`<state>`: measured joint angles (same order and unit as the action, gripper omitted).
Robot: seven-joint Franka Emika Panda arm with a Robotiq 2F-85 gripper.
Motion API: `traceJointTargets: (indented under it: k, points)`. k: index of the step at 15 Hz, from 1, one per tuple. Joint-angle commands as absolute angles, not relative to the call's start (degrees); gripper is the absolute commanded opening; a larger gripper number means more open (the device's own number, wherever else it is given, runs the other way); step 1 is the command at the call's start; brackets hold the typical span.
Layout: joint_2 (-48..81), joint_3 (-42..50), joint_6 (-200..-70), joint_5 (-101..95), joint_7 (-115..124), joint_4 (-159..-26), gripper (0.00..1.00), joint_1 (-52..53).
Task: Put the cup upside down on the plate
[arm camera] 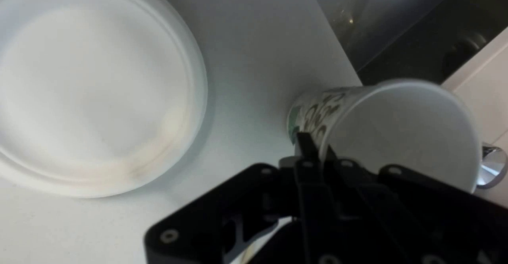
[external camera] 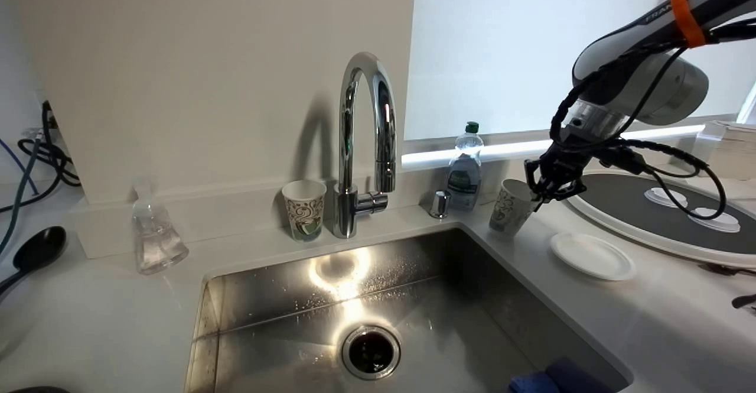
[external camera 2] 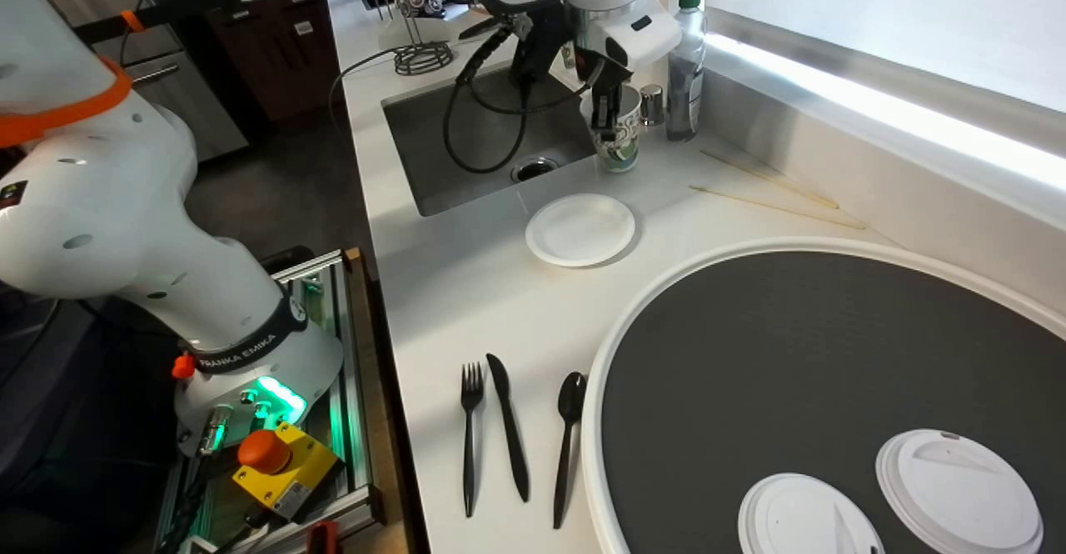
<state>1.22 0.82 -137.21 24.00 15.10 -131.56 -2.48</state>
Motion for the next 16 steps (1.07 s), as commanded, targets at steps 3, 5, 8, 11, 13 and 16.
traceJointTargets:
  k: [3, 5, 8, 11, 13, 16]
  points:
    - [4.2, 2.2, -137.2, 21.4, 15.4, -129.7, 0.29, -2.8]
    - [4.8, 2.5, -137.1, 19.8, 16.0, -129.6, 0.41, -2.8]
    - [5.3, 3.1, -137.2, 14.6, 17.9, -129.9, 0.66, -2.6]
    - [5.0, 3.7, -137.4, 9.5, 20.3, -130.0, 0.88, -2.4]
    - [3.9, 3.8, -137.1, 6.8, 21.5, -129.9, 1.00, -2.3]
    - [2.7, 4.0, -136.8, 0.1, 23.7, -129.4, 1.00, -2.1]
